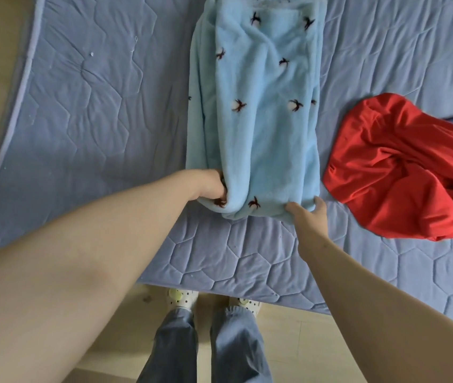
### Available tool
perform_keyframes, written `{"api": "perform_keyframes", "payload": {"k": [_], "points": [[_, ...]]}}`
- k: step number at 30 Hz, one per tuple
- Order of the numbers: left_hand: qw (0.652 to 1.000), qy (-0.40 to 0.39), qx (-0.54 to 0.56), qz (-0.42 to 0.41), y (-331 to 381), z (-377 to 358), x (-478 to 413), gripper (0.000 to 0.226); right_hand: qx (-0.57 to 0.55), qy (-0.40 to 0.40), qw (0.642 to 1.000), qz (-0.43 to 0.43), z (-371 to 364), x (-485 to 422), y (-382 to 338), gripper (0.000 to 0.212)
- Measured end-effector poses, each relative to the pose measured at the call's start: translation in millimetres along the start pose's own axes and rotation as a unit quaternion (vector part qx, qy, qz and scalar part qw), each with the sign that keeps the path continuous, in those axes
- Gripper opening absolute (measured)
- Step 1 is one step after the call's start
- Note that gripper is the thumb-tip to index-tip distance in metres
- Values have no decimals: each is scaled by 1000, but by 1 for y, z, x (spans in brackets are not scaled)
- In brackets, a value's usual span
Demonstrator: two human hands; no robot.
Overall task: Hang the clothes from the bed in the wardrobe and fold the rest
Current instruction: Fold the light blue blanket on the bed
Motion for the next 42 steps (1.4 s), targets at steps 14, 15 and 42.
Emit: {"api": "perform_keyframes", "payload": {"k": [14,15,42], "points": [[956,236,170,45,-28,1,34,31,-21,-20,999,33,18,5,-4,41],[943,259,203,41,-37,2,38,31,-21,-25,999,36,21,7,-3,41],[922,207,225,240,-177,-97,142,30,220,-82,971,-54,69,106,144,39]]}}
Point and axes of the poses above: each hand's wrist, its own x-axis away from the middle knuckle, its own z-axis out of the back of the hand, y = z × x, the point moved 3 cm from there along -x, towards the middle knuckle, and after that the axes turned 14 degrees about y, right-handed, at the moved point
